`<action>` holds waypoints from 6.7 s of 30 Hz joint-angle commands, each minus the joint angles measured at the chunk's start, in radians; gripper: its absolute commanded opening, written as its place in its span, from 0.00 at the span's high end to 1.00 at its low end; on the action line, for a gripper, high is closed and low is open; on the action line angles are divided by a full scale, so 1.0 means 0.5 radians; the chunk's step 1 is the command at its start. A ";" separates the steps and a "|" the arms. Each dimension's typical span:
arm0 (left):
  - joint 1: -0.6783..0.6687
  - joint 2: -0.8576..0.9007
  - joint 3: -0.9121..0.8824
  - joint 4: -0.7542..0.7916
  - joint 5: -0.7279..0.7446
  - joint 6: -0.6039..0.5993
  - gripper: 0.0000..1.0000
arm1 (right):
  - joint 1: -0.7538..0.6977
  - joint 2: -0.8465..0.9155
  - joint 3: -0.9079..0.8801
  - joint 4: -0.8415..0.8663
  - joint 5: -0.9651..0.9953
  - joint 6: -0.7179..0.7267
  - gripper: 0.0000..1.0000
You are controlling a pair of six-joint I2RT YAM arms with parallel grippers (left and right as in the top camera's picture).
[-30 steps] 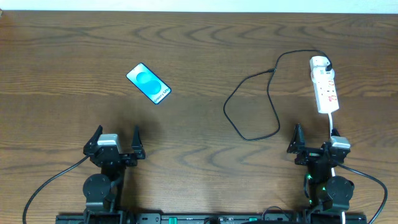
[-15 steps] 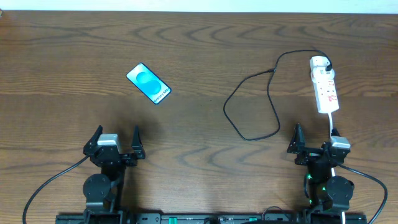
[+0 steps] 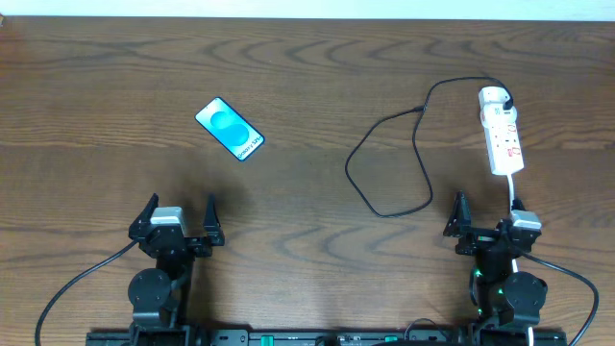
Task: Plug charger to phone and switch on socket
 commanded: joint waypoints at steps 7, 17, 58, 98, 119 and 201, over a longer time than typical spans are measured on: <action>0.007 -0.009 -0.054 -0.036 -0.189 0.173 0.02 | 0.013 -0.011 -0.002 -0.008 0.009 -0.013 0.01; 0.006 -0.009 -0.054 -0.034 -0.181 0.164 0.02 | 0.013 -0.011 -0.002 -0.008 0.009 -0.013 0.01; 0.005 0.977 1.347 -0.584 -0.061 -0.436 0.02 | 0.013 -0.011 -0.002 -0.008 0.009 -0.013 0.01; -0.016 2.106 2.698 -1.677 0.117 -1.363 0.02 | 0.013 -0.011 -0.002 -0.008 0.008 -0.013 0.01; -0.336 3.217 3.582 -2.176 -0.511 -1.655 0.03 | 0.013 -0.011 -0.002 -0.008 0.008 -0.013 0.01; -0.250 4.524 3.286 -1.411 -0.275 -1.791 0.02 | 0.013 -0.011 -0.002 -0.008 0.009 -0.013 0.01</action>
